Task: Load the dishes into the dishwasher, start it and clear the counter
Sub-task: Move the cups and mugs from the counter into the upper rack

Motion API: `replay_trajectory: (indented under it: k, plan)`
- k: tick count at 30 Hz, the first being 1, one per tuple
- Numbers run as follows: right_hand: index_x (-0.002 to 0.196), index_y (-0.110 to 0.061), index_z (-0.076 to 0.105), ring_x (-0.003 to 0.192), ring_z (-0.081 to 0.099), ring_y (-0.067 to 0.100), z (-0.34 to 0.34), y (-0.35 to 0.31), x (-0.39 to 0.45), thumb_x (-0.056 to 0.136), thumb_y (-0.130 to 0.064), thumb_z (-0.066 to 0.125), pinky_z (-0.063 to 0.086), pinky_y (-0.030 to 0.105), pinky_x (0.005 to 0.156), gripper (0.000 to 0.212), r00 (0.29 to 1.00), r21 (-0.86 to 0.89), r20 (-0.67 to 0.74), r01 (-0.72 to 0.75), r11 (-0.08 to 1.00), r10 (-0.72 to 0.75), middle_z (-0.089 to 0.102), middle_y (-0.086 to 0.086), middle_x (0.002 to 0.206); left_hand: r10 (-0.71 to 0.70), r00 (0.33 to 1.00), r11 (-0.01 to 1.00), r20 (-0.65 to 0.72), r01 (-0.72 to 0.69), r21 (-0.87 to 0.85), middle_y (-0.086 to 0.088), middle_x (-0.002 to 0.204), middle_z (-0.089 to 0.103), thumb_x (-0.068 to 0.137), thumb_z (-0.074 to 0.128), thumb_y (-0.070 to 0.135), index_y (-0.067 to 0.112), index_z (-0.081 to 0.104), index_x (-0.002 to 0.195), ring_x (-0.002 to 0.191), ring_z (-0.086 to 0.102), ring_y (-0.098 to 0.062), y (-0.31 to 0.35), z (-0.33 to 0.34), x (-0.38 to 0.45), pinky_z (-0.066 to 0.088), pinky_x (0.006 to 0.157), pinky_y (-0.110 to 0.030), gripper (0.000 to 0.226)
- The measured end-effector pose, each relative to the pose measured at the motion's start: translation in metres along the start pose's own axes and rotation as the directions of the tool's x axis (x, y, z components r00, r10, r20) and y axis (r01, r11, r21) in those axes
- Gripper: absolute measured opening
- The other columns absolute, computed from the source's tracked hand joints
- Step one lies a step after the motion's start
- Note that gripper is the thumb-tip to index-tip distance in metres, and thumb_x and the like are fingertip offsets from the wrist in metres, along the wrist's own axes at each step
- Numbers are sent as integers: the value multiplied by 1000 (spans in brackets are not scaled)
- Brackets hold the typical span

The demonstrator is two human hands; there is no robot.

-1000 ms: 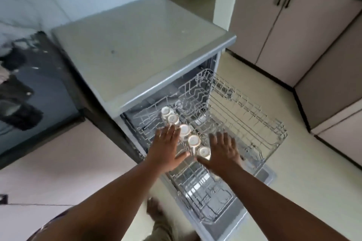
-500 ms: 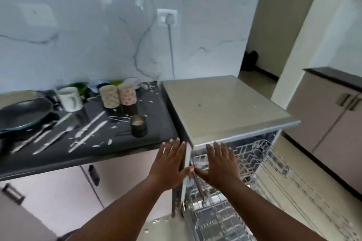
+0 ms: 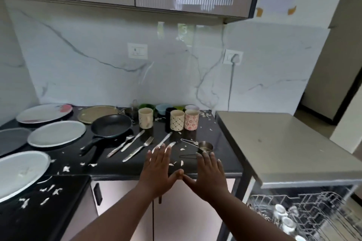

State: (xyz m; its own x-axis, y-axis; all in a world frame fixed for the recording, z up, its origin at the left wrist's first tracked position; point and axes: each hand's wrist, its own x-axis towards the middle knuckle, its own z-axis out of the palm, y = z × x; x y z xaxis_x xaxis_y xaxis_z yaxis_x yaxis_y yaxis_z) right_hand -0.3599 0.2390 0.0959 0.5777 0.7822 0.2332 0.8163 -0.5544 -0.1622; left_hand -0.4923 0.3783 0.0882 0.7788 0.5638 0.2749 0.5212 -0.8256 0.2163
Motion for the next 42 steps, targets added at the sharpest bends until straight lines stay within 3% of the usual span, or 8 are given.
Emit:
replay_trajectory:
  k: [8,12,21,26,36,42]
  plan:
    - [152,-20,12,149,3,27,6,19,52,80,-82,33,8,44,120,98,998,71,-33,-58,996,60,15,5,161,-72,997,996,25,73,-41,-2,162,-15,87,24,77,24,-11,154,147,-19,-19,-16,9,40,-15,117,-39,93]
    - [152,-21,12,150,3,27,16,52,92,79,-82,37,9,45,120,98,989,158,22,-145,977,144,16,5,161,-134,990,991,45,135,-20,-2,162,-15,86,20,78,23,-12,154,147,-19,-18,-13,26,82,-15,116,-38,93]
    - [150,-24,16,149,4,27,27,140,195,81,-78,44,16,44,118,93,977,289,105,-208,935,185,24,4,159,-292,954,956,73,292,10,-3,161,-20,88,20,76,22,-15,153,146,-23,-18,5,57,184,-20,115,-41,92]
    - [151,-20,15,149,7,29,31,165,239,87,-69,46,18,43,118,87,971,304,174,-213,929,166,24,6,159,-417,907,908,56,418,-6,-3,163,-12,88,27,75,23,-10,154,149,-13,-19,-1,64,218,-15,117,-43,92]
    - [151,-23,11,149,13,25,66,151,291,84,-67,53,21,44,118,91,957,320,262,-211,923,128,24,7,159,-506,852,854,136,517,-63,-6,164,-6,81,46,76,14,-12,153,150,-8,-22,-27,95,271,-12,117,-47,111]
    - [151,-25,12,146,21,24,79,139,336,77,-65,65,27,43,116,99,946,323,294,-236,916,140,29,6,157,-423,902,883,90,433,-181,-8,160,20,71,64,70,11,5,154,148,13,-21,-55,116,312,-2,121,-43,117]
